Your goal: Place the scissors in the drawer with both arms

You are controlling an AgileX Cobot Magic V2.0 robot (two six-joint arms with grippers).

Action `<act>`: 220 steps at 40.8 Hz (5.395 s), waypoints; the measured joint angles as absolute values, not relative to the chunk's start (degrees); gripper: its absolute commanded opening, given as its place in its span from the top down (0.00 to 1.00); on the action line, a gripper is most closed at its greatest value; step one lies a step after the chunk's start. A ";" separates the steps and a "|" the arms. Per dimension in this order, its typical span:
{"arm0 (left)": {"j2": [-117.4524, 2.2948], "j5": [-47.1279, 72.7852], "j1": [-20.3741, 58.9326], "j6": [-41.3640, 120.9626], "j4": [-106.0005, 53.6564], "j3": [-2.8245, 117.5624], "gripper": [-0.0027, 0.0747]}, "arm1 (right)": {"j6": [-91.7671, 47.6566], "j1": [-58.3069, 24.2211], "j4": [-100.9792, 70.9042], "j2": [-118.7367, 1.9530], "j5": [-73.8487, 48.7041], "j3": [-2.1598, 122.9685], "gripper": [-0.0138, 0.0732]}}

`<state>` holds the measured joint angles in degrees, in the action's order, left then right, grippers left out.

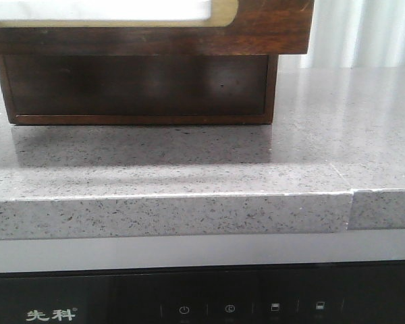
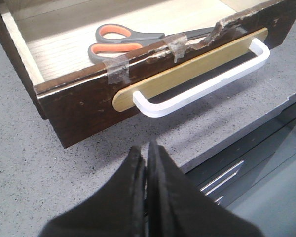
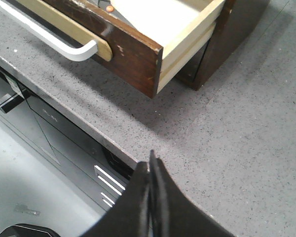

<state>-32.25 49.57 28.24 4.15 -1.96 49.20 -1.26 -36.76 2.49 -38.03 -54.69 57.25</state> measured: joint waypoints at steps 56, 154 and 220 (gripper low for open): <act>0.17 8.24 4.34 4.15 -6.45 0.12 0.99 | -1.16 -36.76 2.49 -38.03 -54.58 57.25 0.92; 0.17 2.35 1.91 -0.31 -1.61 -0.22 0.99 | -1.16 -32.58 2.62 -34.69 -50.24 52.08 0.92; 0.17 2.35 1.91 -0.31 -1.61 -0.22 0.99 | -0.47 -1.51 -2.65 0.60 -0.95 -1.45 0.92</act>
